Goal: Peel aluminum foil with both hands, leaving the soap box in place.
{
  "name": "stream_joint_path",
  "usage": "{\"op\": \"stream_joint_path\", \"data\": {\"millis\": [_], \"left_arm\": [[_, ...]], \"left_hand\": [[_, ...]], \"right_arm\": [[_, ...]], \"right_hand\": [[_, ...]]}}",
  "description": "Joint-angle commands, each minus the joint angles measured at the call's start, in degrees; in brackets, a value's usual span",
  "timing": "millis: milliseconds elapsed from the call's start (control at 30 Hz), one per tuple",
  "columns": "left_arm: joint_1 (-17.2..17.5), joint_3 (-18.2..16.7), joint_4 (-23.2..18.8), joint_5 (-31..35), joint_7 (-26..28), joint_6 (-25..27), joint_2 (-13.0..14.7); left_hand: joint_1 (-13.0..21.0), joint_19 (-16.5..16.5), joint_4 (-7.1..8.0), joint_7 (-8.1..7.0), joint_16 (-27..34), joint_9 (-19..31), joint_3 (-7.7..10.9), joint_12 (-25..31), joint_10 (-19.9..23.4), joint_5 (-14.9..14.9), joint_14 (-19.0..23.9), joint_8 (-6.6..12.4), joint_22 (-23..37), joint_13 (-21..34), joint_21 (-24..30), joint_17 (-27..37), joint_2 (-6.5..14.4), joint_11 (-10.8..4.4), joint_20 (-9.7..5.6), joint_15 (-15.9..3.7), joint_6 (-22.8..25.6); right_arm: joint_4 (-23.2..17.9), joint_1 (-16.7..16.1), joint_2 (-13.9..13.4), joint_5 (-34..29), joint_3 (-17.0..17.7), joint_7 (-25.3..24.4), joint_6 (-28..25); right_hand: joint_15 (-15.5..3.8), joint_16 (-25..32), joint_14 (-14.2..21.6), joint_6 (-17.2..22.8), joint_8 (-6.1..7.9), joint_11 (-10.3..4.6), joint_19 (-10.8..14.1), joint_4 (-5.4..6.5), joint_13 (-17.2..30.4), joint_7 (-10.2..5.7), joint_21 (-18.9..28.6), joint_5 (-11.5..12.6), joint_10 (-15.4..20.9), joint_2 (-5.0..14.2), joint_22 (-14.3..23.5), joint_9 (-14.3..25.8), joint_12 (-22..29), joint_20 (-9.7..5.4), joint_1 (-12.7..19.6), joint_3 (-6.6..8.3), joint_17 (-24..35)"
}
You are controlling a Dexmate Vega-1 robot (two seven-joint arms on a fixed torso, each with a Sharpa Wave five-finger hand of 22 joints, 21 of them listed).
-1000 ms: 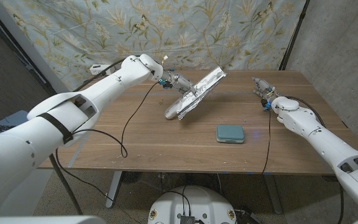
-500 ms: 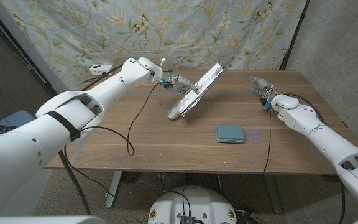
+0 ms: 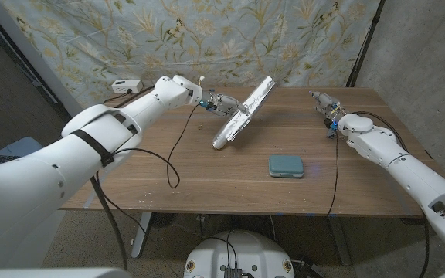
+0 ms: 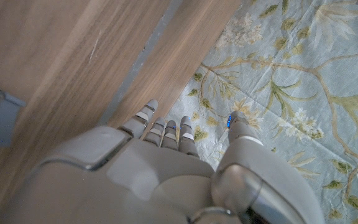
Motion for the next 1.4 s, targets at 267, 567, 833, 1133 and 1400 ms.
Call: {"op": "stream_joint_path", "data": {"millis": [267,567,833,1133,1400], "left_arm": [[-3.2,-4.1,17.8,-2.0,1.7,-5.8,-7.8],[-2.4,-5.9,18.1,-3.4,3.5,-5.1,-8.7],[-1.4,-7.7,18.2,-5.0,4.3,-4.1,-9.3],[-0.5,-9.3,18.4,-6.2,6.0,-3.8,-10.3],[0.3,-10.6,18.5,-7.2,7.5,-3.6,-10.9]], "left_hand": [[3.3,0.4,-0.01,-2.38,0.3,1.9,0.72,-0.4,3.9,0.8,4.4,6.7,0.0,0.5,1.1,0.1,3.5,-3.3,-0.31,-3.84,3.4],[3.3,0.2,0.0,-2.48,0.2,2.1,0.77,-0.7,4.2,1.1,4.5,6.74,-0.1,0.6,1.7,0.1,3.5,-3.27,-0.31,-3.81,3.4],[3.3,0.1,-0.02,-2.45,0.1,2.1,0.82,-1.0,4.4,1.5,4.7,6.74,-0.2,0.7,2.3,0.2,3.4,-3.34,-0.35,-3.83,3.5],[3.4,-0.1,0.0,-2.39,0.0,2.1,0.86,-1.2,4.6,1.7,4.8,6.76,-0.3,0.9,2.7,0.2,3.4,-3.46,-0.35,-3.86,3.7],[3.4,-0.1,0.02,-2.5,-0.1,2.1,0.87,-1.5,4.9,2.0,4.8,6.74,-0.5,0.7,3.3,0.3,3.3,-3.69,-0.41,-3.9,3.7]], "right_arm": [[-8.8,-2.3,-4.2,-1.3,0.0,-0.6,-5.6],[-14.2,-3.8,-7.3,-1.4,0.4,-0.7,-9.9],[-19.3,-5.3,-9.9,-0.5,1.4,-1.0,-14.0],[-23.0,-6.7,-11.9,0.7,2.4,-1.3,-17.2],[-25.8,-6.8,-13.5,1.9,2.7,-0.8,-20.7]], "right_hand": [[0.61,0.6,0.2,0.8,0.38,1.03,1.0,-0.18,0.1,0.63,0.5,0.1,0.5,0.34,0.1,-0.1,0.4,-2.34,0.6,0.08,0.0],[0.67,0.7,0.4,0.9,0.28,1.14,1.2,-0.27,0.0,0.51,0.5,0.1,0.7,0.27,0.1,-0.1,0.4,-2.28,0.7,0.08,0.0],[1.02,0.7,0.8,1.0,0.15,1.77,1.6,-0.44,0.0,0.65,0.6,0.1,1.5,0.1,0.1,-0.1,0.6,-2.03,0.8,0.07,-0.1],[1.58,0.3,-0.1,-0.1,-0.43,2.24,1.1,-0.45,0.0,1.15,0.3,0.1,0.4,0.08,0.1,-0.2,0.1,-1.7,0.9,0.04,-0.1],[2.34,0.1,-0.6,-0.8,-0.73,2.96,0.7,-0.38,0.0,1.76,0.1,0.1,-0.3,0.08,0.1,-0.2,-0.2,-1.18,0.8,-0.04,-0.1]]}}
